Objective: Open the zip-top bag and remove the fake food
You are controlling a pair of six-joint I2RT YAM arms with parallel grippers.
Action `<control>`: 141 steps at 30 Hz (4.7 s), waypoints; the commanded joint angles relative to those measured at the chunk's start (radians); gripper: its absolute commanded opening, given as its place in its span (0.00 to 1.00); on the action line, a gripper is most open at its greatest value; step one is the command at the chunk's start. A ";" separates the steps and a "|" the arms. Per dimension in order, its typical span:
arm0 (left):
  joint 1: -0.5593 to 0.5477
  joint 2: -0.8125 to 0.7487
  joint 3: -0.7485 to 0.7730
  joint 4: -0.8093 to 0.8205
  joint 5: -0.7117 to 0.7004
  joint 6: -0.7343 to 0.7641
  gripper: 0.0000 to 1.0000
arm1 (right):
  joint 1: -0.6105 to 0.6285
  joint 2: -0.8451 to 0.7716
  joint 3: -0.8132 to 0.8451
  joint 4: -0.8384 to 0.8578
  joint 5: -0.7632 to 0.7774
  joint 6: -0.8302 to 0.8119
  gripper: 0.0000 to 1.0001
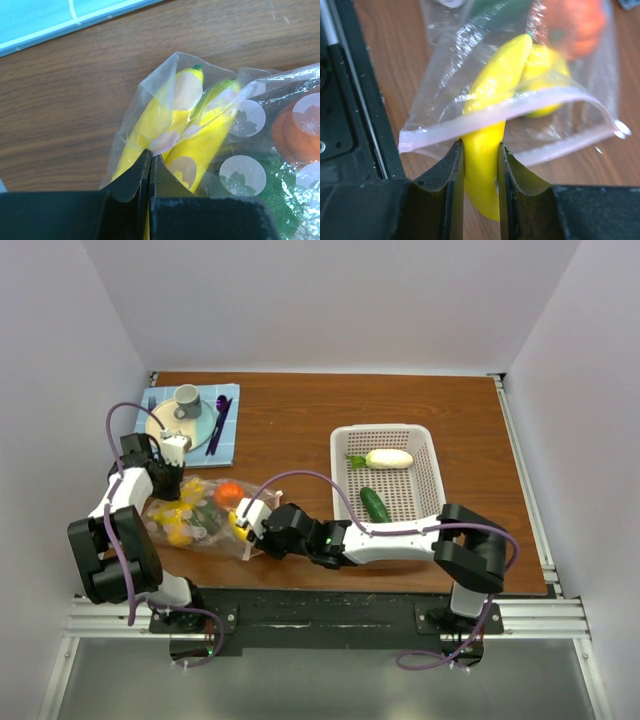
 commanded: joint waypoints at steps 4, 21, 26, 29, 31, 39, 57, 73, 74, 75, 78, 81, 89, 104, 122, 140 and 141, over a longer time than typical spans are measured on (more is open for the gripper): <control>0.000 0.009 -0.021 0.065 -0.037 0.004 0.00 | -0.003 -0.125 -0.022 -0.165 0.221 0.128 0.00; 0.034 -0.038 0.011 -0.023 0.033 0.061 0.00 | 0.000 -0.010 0.015 -0.213 0.316 0.178 0.00; 0.077 0.012 0.033 -0.007 0.052 0.075 0.00 | 0.002 -0.057 0.069 -0.248 0.342 0.122 0.00; 0.104 0.034 0.033 0.002 0.062 0.086 0.00 | 0.003 -0.065 0.090 -0.304 0.377 0.122 0.00; 0.112 0.039 0.027 0.006 0.054 0.098 0.00 | 0.005 -0.097 0.078 -0.318 0.405 0.142 0.00; 0.132 0.039 0.027 -0.001 0.078 0.095 0.00 | 0.003 -0.313 -0.014 -0.311 0.543 0.165 0.00; 0.040 -0.095 0.229 -0.294 0.395 0.034 0.00 | -0.329 -0.151 0.035 -0.584 0.802 0.449 0.16; 0.041 -0.001 0.246 -0.265 0.322 0.047 0.63 | -0.161 -0.355 -0.002 -0.374 0.721 0.198 0.79; 0.041 -0.003 0.251 -0.271 0.322 0.049 0.76 | -0.141 -0.359 -0.009 -0.360 0.695 0.173 0.78; 0.041 -0.010 0.255 -0.274 0.322 0.051 0.97 | -0.103 -0.359 -0.022 -0.332 0.680 0.167 0.78; 0.043 -0.027 0.263 -0.268 0.286 0.061 1.00 | -0.052 -0.341 -0.057 -0.273 0.594 0.152 0.74; 0.078 -0.033 0.277 -0.270 0.256 0.090 1.00 | -0.020 -0.294 -0.065 -0.242 0.510 0.167 0.71; 0.149 0.006 0.239 -0.281 0.258 0.201 1.00 | 0.017 -0.197 -0.111 -0.052 0.244 0.139 0.73; 0.147 0.056 0.131 -0.201 0.278 0.201 0.33 | 0.016 0.042 -0.036 0.116 0.006 0.118 0.84; 0.097 0.060 0.079 -0.208 0.306 0.196 0.17 | -0.021 0.136 0.006 0.291 0.045 0.116 0.85; 0.091 0.069 0.082 -0.204 0.286 0.166 0.00 | -0.049 0.155 -0.029 0.272 -0.018 0.175 0.27; 0.091 0.074 0.085 -0.205 0.284 0.163 0.00 | -0.047 0.133 -0.043 0.271 -0.015 0.175 0.22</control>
